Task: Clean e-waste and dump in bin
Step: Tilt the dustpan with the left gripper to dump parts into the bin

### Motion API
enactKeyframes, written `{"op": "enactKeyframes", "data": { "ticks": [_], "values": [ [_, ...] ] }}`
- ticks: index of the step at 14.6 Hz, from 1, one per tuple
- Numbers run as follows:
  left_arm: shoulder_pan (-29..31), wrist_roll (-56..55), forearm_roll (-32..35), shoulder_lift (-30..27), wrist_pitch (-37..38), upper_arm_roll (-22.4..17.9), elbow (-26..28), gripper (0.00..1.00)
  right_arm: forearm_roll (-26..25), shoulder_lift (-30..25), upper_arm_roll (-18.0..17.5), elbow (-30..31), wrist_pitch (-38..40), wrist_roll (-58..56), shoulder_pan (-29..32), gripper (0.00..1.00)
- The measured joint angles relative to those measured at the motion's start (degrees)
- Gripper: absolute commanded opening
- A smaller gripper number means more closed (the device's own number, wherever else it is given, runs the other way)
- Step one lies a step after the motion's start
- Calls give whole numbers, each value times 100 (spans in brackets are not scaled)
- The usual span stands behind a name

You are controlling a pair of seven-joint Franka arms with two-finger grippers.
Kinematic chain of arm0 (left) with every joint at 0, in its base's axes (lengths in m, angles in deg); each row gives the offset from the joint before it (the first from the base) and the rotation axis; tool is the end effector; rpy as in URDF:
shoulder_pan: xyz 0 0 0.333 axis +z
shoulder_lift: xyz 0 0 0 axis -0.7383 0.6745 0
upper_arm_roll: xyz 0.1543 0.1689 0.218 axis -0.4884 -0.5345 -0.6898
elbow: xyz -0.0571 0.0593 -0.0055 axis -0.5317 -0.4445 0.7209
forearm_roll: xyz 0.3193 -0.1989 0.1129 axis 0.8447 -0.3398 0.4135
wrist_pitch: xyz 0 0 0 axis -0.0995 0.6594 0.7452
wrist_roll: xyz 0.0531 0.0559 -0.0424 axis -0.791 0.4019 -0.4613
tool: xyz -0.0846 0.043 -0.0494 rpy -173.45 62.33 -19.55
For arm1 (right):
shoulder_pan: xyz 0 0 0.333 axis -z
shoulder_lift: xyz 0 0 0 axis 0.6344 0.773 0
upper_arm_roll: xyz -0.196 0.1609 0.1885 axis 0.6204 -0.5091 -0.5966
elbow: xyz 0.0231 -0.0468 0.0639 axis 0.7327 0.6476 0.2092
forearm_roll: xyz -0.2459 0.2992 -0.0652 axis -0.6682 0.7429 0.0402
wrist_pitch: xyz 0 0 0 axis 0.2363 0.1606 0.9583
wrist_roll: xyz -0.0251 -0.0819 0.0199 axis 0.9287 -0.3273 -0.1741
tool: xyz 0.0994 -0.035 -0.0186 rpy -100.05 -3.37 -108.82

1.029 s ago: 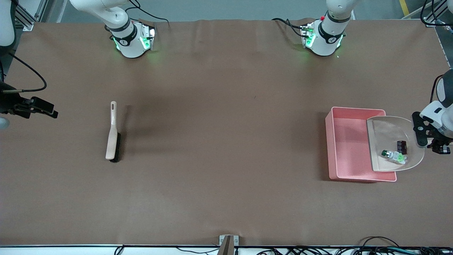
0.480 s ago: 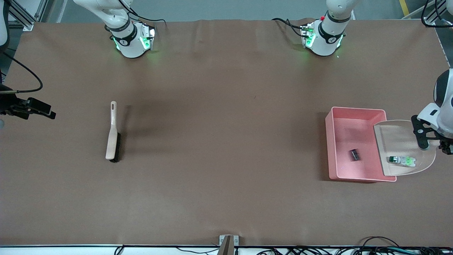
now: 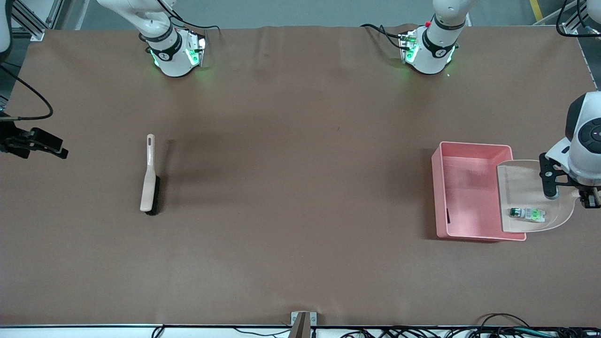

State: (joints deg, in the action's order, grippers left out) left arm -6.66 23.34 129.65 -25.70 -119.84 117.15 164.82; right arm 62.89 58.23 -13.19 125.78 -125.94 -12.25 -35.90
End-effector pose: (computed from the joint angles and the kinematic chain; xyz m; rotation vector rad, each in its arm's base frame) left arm 0.6237 0.1504 0.3684 -1.6729 1.9763 0.5012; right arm 0.5866 -0.0522 0.5816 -3.1198 0.0861 -0.0320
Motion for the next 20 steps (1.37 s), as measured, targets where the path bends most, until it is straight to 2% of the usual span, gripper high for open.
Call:
{"op": "enactKeyframes", "data": {
  "ticks": [4,17,20],
  "values": [
    [1,264,124,0,0,19,18,1,-85,-105,-2,49,222,282,-122,100],
    [-67,470,581,-6,-7,268,-110,1,-63,-270,-4,-123,177,284,-120,100],
    [-62,495,581,-11,-13,530,-206,2,-61,-270,-24,-135,179,285,-167,100]
  ]
}}
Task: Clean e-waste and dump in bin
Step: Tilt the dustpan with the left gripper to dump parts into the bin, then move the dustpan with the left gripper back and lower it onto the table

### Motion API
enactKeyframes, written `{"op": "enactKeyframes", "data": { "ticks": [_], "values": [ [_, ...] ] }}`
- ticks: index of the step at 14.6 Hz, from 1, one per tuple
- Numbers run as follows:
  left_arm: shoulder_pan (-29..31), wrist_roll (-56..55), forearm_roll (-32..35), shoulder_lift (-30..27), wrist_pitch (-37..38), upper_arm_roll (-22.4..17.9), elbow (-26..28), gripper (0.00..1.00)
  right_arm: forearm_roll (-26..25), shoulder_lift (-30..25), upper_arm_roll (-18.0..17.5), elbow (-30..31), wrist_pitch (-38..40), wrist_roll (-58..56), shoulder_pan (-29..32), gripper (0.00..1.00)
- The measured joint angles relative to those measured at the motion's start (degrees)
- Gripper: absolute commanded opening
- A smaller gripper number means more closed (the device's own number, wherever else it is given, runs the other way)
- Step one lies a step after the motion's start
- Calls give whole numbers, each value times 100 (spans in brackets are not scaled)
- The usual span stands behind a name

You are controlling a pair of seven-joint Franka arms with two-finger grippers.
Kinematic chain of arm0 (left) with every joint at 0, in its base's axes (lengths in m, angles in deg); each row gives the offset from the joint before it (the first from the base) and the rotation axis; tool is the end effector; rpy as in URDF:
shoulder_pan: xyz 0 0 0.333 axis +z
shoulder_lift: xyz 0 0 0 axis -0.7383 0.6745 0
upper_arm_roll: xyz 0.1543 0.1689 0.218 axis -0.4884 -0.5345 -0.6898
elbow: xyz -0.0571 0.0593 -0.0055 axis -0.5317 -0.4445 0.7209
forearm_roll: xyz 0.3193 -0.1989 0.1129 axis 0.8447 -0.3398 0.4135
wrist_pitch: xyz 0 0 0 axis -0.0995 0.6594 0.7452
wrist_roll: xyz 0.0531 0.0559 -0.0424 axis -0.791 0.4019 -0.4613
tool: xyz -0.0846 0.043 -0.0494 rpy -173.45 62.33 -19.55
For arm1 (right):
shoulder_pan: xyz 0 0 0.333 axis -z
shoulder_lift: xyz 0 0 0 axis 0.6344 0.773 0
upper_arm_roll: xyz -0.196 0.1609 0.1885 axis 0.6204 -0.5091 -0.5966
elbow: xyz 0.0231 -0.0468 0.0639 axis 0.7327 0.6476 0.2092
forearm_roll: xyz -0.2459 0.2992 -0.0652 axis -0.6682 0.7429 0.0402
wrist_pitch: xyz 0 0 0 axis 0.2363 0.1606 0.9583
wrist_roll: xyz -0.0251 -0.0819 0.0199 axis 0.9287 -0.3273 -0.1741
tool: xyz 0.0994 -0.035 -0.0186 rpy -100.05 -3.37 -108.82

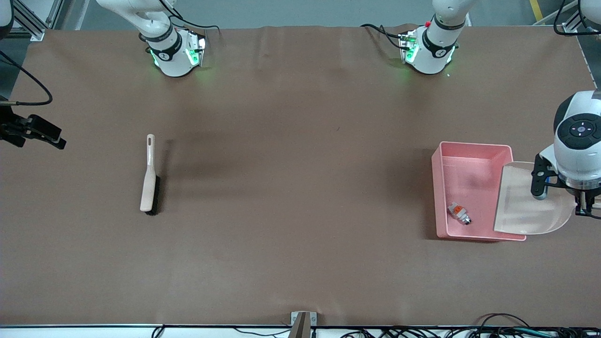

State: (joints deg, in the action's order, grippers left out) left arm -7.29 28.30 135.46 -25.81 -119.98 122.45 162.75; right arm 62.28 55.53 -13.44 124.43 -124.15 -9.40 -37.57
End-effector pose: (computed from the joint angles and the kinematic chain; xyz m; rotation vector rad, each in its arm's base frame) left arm 0.6436 0.0965 0.3990 -1.3930 2.0669 0.4904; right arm 0.5732 -0.0331 0.6174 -3.1269 0.1090 -0.0920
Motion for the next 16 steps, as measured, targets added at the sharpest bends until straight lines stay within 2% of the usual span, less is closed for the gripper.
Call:
{"op": "enactKeyframes", "data": {
  "ticks": [2,6,7,12,16],
  "values": [
    [2,-7,-1,-17,81,324,-72,2,0,0,-11,0,11,5,-33,100],
    [-68,-436,-25,-33,1165,1264,-483,2,0,0,-5,0,111,8,-29,100],
    [-181,-629,-69,-39,1395,1387,-560,2,0,0,-2,0,144,9,-28,100],
    [-1028,-2027,-829,21,1898,1433,-571,3,0,0,18,0,249,11,-11,100],
    [-1507,-3060,-1182,452,1902,1426,-525,3,0,0,19,-1,252,11,-8,100]
  ]
}}
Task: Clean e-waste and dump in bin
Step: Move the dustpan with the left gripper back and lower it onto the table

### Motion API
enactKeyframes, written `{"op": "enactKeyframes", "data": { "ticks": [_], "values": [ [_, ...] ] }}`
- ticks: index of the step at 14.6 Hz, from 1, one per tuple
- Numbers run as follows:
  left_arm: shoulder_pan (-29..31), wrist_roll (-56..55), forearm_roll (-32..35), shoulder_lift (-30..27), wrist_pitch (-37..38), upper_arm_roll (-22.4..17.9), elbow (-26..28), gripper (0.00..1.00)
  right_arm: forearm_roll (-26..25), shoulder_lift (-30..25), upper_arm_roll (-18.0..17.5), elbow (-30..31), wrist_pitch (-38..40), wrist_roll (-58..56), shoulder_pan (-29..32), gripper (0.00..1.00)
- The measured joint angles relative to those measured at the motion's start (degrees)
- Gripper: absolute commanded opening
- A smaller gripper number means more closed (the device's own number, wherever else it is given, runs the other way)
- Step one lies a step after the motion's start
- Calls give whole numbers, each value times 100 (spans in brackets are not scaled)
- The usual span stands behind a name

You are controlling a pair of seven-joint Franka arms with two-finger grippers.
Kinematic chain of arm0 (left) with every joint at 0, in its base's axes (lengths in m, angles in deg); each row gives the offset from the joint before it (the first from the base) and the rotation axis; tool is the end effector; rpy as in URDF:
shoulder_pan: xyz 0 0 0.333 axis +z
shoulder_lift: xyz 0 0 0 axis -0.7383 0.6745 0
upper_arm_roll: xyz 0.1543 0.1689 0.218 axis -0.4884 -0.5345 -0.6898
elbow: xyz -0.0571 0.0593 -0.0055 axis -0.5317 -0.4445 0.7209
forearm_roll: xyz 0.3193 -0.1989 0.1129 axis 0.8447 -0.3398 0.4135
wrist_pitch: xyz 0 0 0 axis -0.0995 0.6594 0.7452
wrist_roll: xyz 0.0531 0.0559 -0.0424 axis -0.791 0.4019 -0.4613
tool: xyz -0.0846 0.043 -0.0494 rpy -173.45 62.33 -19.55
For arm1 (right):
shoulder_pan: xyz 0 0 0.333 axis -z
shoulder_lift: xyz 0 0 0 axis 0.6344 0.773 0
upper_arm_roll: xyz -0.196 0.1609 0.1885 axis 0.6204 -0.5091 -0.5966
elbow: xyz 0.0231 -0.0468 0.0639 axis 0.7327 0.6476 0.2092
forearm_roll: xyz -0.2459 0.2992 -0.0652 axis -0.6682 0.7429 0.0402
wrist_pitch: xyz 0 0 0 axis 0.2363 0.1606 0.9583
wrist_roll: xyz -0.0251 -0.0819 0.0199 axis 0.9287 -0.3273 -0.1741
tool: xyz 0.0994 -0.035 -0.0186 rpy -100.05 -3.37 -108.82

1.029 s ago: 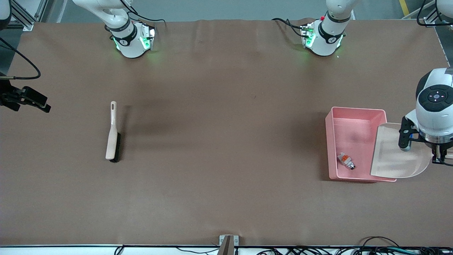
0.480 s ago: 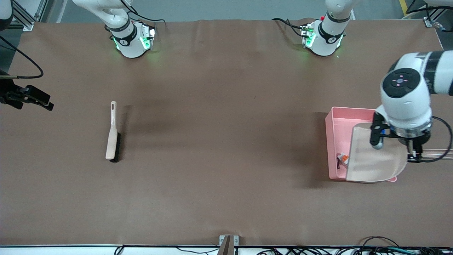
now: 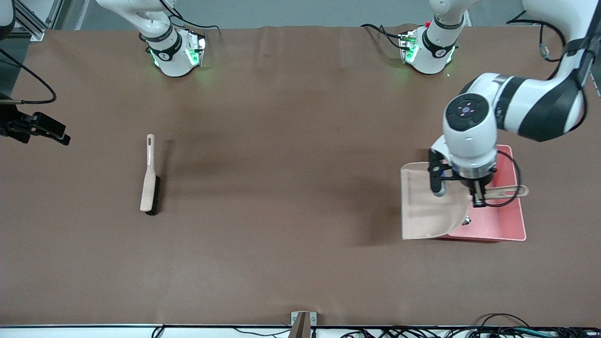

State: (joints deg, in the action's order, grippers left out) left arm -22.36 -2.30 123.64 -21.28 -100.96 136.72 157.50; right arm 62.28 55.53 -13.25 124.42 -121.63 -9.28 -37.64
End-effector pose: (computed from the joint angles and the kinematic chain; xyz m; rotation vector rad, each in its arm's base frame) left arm 0.6162 -0.1746 0.4100 -1.8136 1.9583 0.2617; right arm 0.5686 -0.0339 0.6134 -3.1269 0.1151 -0.0235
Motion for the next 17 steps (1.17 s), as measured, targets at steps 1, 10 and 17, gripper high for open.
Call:
{"op": "enactKeyframes", "data": {
  "ticks": [1,10,17],
  "values": [
    [-143,-247,-127,132,0,-3,9,3,0,0,0,0,8,0,0,100],
    [-1245,-1324,-270,1145,2,-21,81,5,0,0,5,0,15,2,4,100],
    [-1312,-1850,-270,1591,4,-68,214,6,0,0,5,0,6,2,4,100]
  ]
}}
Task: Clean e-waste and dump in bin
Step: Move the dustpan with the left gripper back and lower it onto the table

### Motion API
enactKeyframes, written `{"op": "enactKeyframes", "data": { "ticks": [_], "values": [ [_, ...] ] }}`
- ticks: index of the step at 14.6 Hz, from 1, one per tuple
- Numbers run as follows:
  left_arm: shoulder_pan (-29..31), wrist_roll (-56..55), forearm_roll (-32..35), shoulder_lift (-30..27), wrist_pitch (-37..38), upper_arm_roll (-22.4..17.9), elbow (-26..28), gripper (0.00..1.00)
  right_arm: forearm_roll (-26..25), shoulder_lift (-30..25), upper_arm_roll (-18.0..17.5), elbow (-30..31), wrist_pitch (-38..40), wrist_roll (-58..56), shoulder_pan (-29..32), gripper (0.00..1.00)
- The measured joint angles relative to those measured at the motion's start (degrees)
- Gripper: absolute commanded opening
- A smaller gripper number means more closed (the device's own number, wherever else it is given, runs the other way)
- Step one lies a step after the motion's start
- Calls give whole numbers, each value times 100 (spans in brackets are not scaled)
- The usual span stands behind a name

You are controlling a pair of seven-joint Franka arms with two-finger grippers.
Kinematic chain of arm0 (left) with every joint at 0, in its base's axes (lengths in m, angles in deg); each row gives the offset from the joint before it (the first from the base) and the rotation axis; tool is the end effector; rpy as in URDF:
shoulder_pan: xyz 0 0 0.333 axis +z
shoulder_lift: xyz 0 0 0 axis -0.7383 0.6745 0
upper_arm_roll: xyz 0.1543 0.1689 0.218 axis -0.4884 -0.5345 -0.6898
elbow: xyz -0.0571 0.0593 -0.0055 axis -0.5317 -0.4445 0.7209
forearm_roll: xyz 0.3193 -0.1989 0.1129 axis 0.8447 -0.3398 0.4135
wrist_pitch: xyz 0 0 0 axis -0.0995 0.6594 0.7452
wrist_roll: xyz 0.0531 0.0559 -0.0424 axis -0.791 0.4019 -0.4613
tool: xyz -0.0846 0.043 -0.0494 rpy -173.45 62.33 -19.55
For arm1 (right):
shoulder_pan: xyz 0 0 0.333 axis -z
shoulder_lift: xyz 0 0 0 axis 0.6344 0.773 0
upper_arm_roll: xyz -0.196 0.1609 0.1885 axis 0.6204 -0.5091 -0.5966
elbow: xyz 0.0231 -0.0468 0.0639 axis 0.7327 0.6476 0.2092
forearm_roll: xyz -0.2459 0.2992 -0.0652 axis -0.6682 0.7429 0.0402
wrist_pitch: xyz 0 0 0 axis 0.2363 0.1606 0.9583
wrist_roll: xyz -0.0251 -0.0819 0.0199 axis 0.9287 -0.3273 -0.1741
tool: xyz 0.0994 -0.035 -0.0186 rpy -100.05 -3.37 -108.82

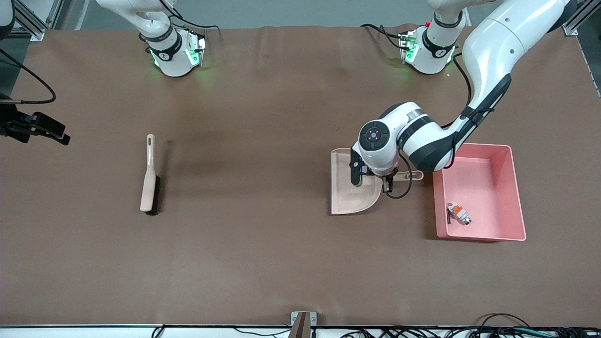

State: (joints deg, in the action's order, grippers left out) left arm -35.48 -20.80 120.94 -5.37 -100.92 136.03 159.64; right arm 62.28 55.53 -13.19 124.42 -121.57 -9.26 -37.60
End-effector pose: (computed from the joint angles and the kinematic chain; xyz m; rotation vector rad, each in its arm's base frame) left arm 0.5495 -0.3068 0.2575 -2.0272 2.0744 0.3687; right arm 0.5684 -0.0349 0.6133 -3.1268 0.1184 -0.0219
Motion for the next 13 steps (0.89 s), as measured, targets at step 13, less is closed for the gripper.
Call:
{"op": "enactKeyframes", "data": {
  "ticks": [13],
  "values": [
    [-776,-495,269,75,-14,-363,11,8,0,0,16,0,0,1,4,100]
  ]
}}
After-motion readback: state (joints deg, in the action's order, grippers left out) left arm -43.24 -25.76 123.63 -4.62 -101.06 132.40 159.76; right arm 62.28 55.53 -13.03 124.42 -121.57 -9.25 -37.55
